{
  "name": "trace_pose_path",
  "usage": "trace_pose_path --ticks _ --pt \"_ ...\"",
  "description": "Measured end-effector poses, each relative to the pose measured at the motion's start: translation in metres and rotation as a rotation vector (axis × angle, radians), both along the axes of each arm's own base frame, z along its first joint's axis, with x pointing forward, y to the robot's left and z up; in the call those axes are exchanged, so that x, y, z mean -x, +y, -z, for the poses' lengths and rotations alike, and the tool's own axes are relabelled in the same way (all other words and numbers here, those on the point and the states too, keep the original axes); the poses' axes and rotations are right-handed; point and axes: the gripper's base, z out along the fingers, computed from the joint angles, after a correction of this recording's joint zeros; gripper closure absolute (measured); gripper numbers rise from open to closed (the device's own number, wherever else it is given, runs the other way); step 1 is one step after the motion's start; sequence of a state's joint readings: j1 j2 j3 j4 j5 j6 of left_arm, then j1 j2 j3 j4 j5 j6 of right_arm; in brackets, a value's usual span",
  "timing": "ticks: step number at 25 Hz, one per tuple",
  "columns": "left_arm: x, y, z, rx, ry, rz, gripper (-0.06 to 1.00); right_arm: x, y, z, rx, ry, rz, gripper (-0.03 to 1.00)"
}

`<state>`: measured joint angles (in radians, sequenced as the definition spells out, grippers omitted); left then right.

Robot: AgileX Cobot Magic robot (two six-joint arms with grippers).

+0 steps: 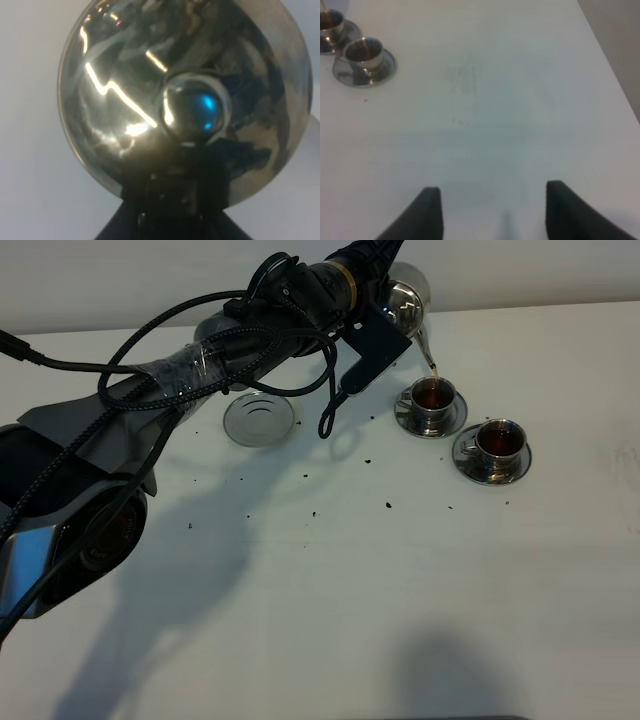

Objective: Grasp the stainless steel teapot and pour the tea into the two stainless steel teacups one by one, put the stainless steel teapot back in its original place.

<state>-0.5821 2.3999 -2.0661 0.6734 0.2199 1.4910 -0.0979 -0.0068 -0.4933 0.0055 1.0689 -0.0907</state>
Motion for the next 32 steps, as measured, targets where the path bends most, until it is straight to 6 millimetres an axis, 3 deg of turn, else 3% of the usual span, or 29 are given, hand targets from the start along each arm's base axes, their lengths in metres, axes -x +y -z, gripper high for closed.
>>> trace_pose_path --ticks 10,21,32 --pt "0.001 0.006 0.006 -0.039 0.063 -0.061 0.7 0.0 0.0 0.0 0.0 0.0 0.0 0.52" --pt "0.007 0.009 0.01 0.085 0.212 -0.174 0.7 0.0 0.0 0.0 0.0 0.0 0.0 0.52" --pt "0.038 0.031 -0.039 0.301 0.488 -0.535 0.7 0.0 0.0 0.0 0.0 0.0 0.0 0.52"
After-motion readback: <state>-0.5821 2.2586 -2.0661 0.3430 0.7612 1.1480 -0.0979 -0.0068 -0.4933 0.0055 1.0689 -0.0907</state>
